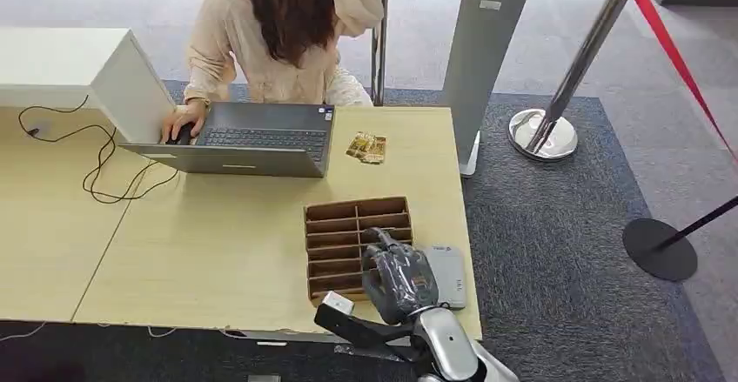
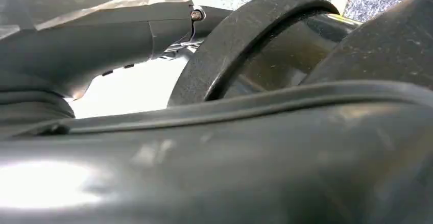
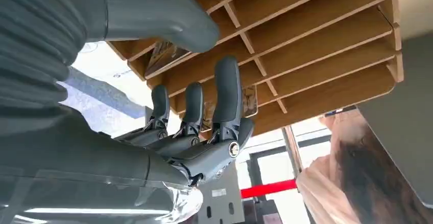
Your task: Pass the card to the sensor for recognition and then transmit it.
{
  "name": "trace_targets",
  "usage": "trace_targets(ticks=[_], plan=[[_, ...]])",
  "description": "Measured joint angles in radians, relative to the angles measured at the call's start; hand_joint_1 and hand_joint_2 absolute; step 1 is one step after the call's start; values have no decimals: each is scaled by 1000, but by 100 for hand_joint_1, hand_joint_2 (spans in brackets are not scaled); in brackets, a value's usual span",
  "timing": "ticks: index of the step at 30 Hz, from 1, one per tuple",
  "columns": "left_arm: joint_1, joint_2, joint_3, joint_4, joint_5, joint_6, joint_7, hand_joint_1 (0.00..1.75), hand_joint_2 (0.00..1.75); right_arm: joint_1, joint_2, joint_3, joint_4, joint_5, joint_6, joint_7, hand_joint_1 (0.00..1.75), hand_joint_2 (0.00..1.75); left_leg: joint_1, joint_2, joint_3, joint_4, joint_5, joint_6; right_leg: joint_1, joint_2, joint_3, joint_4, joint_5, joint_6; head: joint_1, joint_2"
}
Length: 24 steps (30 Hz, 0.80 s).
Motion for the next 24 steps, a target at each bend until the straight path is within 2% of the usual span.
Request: trace_targets(ticks=[18,21,24], plan=[[0,0,0,0,1,0,2,0,0,0,3,3,18,33,1,9,99,175,0,0,0,0,0,0,0,0,0,0,0,0,0,0],[0,0,0,0,1,0,2,0,0,0,4,3,22,34,2,9,94,175,0,0,0,0,0,0,0,0,0,0,0,0,0,0],[0,0,0,0,1,0,3,0,0,-1,6,5,25,34,5,10,79,175,0,0,0,0,0,0,0,0,0,0,0,0,0,0]])
